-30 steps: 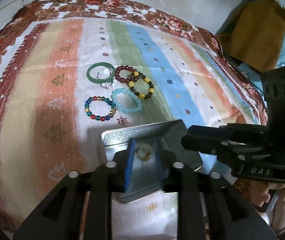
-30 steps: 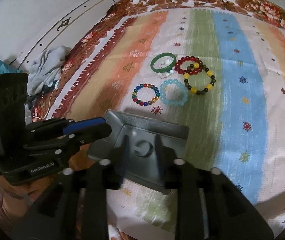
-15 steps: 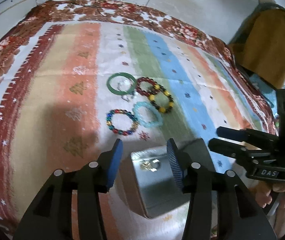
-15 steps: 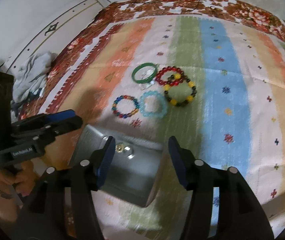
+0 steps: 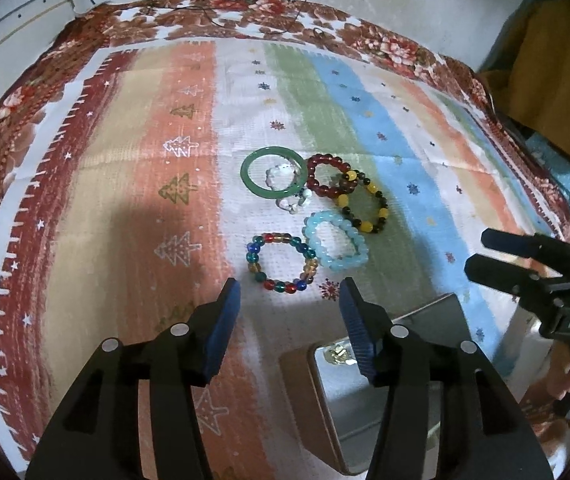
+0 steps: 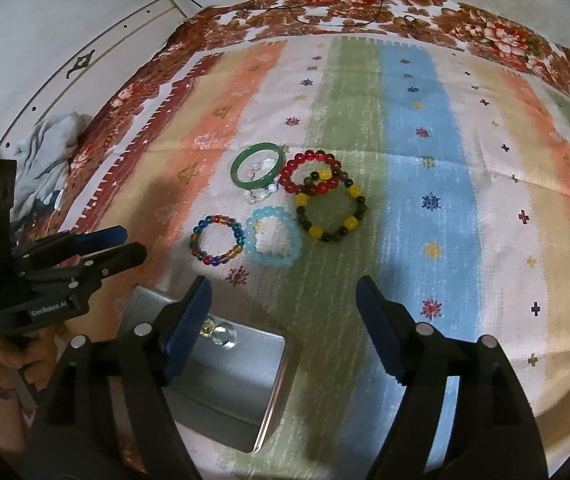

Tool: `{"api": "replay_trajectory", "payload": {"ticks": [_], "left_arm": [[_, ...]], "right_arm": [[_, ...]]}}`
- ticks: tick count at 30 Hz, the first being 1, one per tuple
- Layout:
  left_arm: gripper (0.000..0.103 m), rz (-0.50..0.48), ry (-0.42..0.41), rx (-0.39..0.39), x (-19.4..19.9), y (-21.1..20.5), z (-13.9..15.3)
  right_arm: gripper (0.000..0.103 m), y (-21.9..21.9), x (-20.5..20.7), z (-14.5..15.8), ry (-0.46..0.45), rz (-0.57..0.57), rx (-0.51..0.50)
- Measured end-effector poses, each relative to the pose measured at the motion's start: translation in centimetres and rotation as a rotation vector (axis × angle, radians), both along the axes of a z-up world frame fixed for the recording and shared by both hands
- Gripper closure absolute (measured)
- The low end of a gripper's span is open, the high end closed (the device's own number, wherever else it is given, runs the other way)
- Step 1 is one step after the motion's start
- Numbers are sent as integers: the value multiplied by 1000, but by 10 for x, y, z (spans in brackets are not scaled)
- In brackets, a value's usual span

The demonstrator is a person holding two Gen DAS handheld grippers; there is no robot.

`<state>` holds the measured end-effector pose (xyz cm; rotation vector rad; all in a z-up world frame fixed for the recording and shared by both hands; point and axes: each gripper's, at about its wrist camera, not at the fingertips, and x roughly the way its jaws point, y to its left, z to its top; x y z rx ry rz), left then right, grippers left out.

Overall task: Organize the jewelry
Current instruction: 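Move both open tools back toward the bead bracelets, then grasp the multicolour bead bracelet with the left tool while the right grasps the light blue bracelet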

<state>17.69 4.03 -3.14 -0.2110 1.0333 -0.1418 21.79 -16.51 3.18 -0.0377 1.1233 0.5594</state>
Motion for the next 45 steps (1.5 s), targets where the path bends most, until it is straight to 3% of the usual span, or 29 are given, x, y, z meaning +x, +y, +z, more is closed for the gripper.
{"api": "replay_trajectory", "payload": {"ticks": [8,18,35,45], "left_arm": [[51,-15,25,37,14,-2,-7],[50,-18,54,13,36,3,-17],[50,-58,126,107,67,2,-44],[51,-94,145,134,78,-2,-54]], "right_arm": [[19,3,16,-7,25,-6,-4],[19,10,39,-26,145,4,51],[21,41,65,-70,218,82,-75],[26,51,78,-91,284,107,-82]]}}
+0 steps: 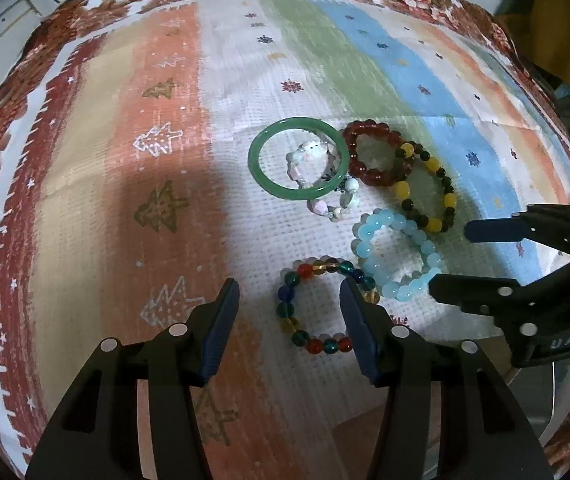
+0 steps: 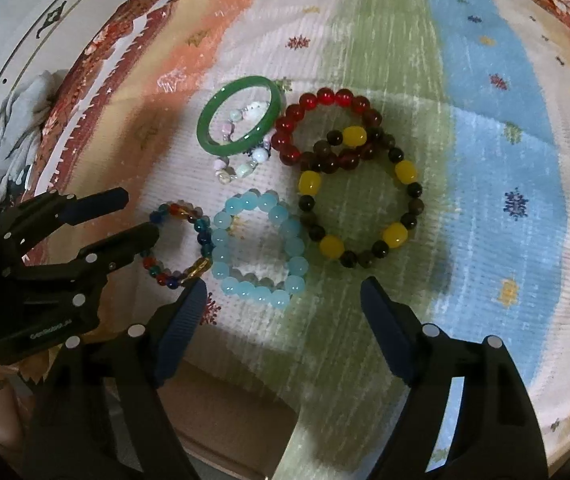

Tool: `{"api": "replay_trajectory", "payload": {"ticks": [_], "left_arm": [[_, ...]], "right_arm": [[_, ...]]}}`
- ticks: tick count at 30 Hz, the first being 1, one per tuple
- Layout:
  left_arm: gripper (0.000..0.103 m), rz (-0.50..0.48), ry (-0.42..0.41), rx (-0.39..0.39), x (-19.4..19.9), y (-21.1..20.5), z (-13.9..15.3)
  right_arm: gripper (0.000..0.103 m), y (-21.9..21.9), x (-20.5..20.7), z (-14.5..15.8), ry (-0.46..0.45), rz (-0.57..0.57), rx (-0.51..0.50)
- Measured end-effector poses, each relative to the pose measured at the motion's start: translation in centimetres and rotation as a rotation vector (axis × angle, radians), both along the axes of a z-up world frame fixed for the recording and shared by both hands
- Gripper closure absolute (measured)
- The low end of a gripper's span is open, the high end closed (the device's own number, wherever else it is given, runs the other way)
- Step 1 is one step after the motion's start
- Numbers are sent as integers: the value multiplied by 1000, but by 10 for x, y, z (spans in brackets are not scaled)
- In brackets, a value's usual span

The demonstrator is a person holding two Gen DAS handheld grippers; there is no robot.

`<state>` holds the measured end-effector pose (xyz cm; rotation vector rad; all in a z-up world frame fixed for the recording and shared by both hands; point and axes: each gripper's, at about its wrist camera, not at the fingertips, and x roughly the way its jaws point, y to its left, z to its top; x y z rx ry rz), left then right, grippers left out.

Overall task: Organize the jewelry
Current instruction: 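Grasp the multicolour bead bracelet with the left tool while the right grasps the light blue bracelet, then carry both bracelets into the silver tin and open both tools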

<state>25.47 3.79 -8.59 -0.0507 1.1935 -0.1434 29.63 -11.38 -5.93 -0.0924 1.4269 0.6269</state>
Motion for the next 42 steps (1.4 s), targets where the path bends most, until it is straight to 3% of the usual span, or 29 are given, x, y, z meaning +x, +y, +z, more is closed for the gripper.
{"api": "replay_trajectory", "payload": {"ticks": [2,10,14,16,18,20,22,42], "left_arm": [[51,-6,4,6,2,0,-3],[54,-29,24,49,10,-3,-15],[57,-51,19,80,13,-5,-19],[63,-59,17,92,15,-6,-22],[78,-69,11,103,16,-8,-24],[90,-81,12,100,16,-9,-24],[93,-82,10,103,16,-10,-25],[94,-56,-32,22,6,-9,-1]], "right_arm": [[31,-1,3,-6,20,-6,-3],[36,0,9,-14,43,-14,-7],[51,-1,11,-16,38,-21,-29],[57,-4,13,-16,37,-28,-37],[62,-5,15,-17,37,-31,-41],[76,-5,15,-17,34,-23,-46],[90,-3,15,-18,44,-18,-35],[90,1,8,5,3,19,21]]}}
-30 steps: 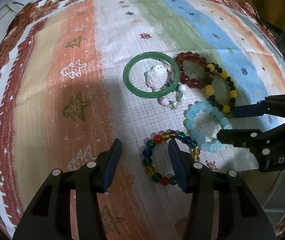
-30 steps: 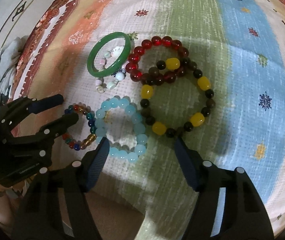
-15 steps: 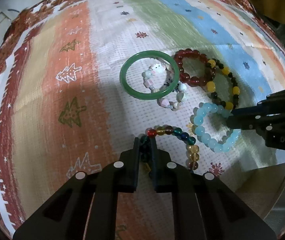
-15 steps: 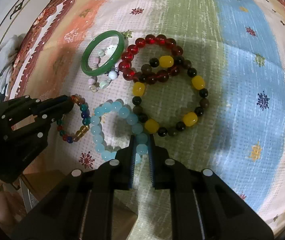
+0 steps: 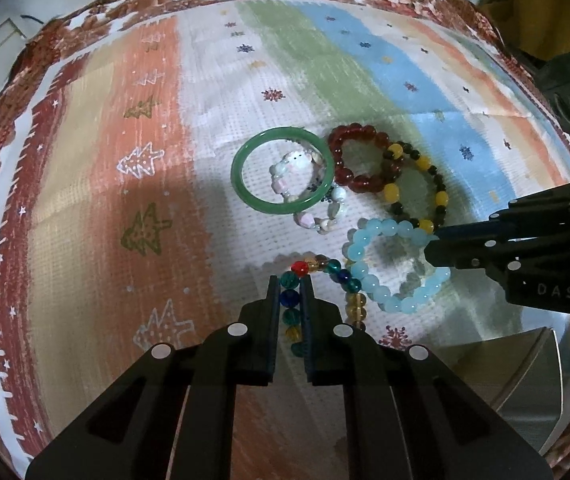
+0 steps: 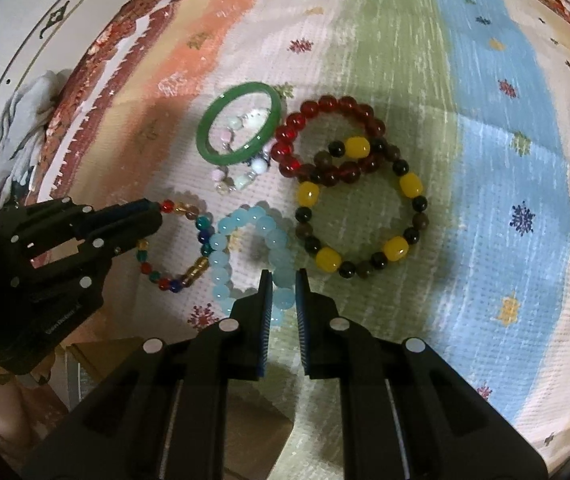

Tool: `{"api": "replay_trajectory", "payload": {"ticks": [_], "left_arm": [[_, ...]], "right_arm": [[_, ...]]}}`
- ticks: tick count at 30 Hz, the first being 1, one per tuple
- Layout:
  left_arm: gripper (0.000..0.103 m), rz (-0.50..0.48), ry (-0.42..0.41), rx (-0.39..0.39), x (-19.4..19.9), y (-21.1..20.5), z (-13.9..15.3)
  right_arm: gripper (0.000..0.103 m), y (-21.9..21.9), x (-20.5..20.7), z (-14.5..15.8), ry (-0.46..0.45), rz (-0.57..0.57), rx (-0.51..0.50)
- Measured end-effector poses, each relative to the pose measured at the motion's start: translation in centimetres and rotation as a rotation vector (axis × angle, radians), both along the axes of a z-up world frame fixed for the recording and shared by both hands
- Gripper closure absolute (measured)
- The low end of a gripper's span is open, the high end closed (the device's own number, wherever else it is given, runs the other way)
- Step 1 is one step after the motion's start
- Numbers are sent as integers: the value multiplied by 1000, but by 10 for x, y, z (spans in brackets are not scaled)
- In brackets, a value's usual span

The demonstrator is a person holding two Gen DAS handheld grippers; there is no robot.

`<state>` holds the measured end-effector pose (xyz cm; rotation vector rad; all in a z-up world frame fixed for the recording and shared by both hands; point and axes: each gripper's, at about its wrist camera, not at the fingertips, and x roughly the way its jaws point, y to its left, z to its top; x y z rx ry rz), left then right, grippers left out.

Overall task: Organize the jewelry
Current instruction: 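Carry both bracelets into the silver tin and open both tools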

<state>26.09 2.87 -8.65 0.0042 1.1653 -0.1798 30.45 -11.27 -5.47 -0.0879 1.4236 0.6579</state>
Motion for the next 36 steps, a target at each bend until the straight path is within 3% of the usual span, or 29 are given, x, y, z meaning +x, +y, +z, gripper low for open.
{"api": "replay_trajectory", "payload": {"ticks": [4,9,36], "left_arm": [[94,17,1,-7,0,2,1],[94,23,-11,-8,-1,5,6],[94,17,-95,-61,-22,-2,43]], "right_arm": [[90,2,-3,6,-18,14,4],[90,12,-13,22,-112,73,-1],[90,9,-38,56,-224,90,6]]}}
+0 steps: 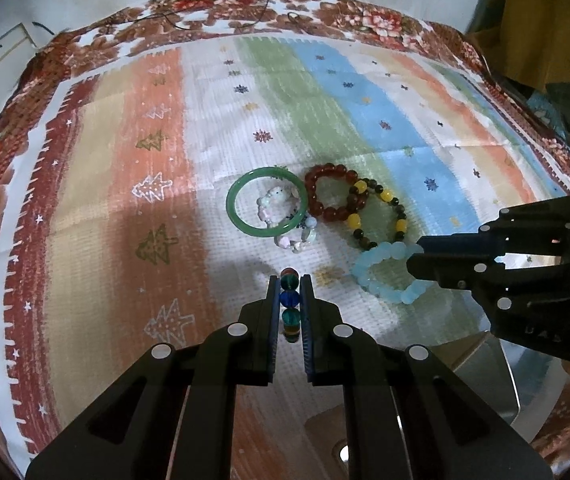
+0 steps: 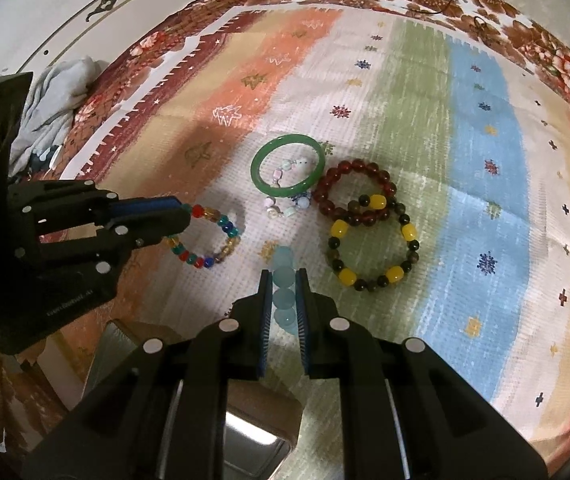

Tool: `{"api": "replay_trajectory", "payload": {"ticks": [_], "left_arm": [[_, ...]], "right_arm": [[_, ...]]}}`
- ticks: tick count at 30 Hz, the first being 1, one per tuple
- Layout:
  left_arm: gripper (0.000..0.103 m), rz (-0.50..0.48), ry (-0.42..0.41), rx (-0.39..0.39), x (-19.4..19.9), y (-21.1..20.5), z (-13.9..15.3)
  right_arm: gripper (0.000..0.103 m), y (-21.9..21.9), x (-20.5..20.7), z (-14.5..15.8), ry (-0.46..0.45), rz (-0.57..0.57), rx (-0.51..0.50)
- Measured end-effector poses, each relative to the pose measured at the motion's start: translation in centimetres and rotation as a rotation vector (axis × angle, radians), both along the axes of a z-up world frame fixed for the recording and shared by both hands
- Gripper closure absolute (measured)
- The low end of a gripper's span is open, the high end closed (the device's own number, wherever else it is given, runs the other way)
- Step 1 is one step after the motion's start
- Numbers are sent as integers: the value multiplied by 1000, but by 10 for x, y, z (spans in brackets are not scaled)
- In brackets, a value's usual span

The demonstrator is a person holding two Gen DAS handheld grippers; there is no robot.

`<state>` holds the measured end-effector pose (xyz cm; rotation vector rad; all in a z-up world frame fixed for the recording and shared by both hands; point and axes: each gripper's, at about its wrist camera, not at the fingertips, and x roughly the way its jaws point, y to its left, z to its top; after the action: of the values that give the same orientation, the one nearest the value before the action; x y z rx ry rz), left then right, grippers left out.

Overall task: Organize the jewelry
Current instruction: 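Carry both bracelets into the silver tin and open both tools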

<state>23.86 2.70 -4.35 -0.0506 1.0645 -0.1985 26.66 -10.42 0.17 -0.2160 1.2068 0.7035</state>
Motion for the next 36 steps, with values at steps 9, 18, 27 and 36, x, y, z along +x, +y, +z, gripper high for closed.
{"api": "replay_trajectory", "payload": {"ticks": [9,18,27,36], "left_arm": [[94,12,-67,-34,-15,0,25],[94,-9,-120,-60,-34,-8,46],[94,-39,-184,-74,-56,-20,69],[94,-66,-213,-81,-76,-29,78]], "right_arm": [[90,-4,-14,16,-47,-18,15],[90,0,-34,51,-92,9,81],[90,-8,-53,71,-122,13,127],[90,-24,-72,85,-138,2,175]]}}
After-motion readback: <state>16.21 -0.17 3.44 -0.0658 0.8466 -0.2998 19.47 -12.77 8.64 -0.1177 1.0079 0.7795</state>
